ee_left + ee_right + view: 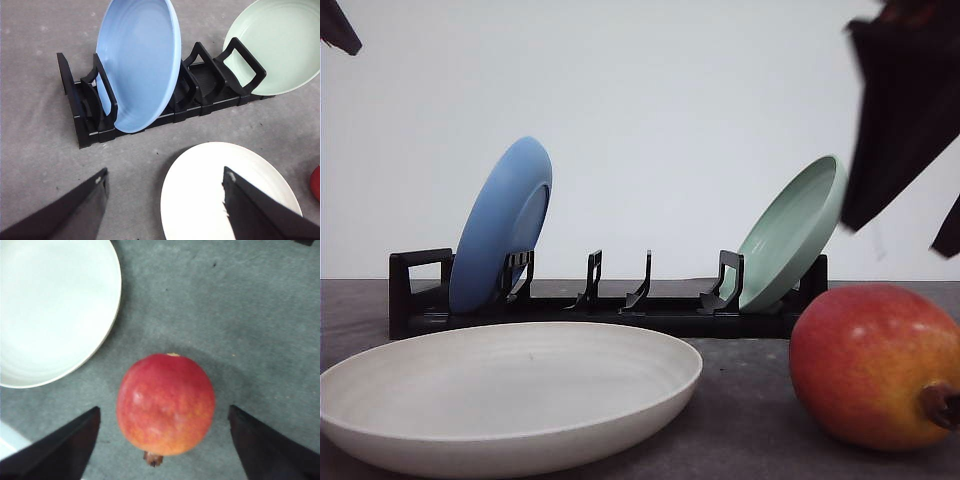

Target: Place pomegranate in white plate

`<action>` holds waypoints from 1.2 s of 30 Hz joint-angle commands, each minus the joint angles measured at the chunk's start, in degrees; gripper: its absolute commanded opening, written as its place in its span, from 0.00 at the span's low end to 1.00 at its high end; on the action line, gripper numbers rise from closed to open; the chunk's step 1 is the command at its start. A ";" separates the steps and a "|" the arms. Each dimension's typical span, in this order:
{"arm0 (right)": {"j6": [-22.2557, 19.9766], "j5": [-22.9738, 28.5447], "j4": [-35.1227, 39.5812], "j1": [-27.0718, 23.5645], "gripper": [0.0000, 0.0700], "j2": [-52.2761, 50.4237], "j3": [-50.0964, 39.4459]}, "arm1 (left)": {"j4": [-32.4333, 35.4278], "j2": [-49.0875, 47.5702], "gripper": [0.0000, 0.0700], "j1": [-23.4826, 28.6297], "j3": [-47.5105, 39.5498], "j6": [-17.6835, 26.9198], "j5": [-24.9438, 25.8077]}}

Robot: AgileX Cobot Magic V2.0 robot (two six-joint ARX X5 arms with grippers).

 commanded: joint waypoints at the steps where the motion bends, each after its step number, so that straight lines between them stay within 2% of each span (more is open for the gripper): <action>1: 4.24 1.91 1.02 2.10 0.82 2.18 0.81 | 0.61 0.22 0.62 -0.13 0.26 0.61 0.09; 7: 8.07 4.98 2.10 4.58 0.95 8.48 0.81 | 0.63 0.22 0.61 -0.13 0.26 0.63 0.07; 17: 9.10 4.31 4.49 4.56 0.95 16.73 0.81 | 0.61 0.22 0.61 -0.15 0.26 1.29 0.07; 20: 9.14 3.31 5.33 4.56 0.90 18.48 0.81 | 0.63 0.22 0.61 -0.15 0.26 1.29 0.07; 25: 9.11 3.01 5.14 4.56 0.67 19.77 0.81 | 0.61 0.22 0.61 -0.15 0.26 1.83 0.07; 29: 8.17 2.09 3.60 4.40 0.66 19.77 2.50 | 0.63 0.22 0.61 -0.15 0.26 2.18 0.07; 36: 0.02 -2.58 -4.17 5.31 0.66 23.04 13.53 | 0.61 0.22 0.61 -0.15 0.26 2.12 0.09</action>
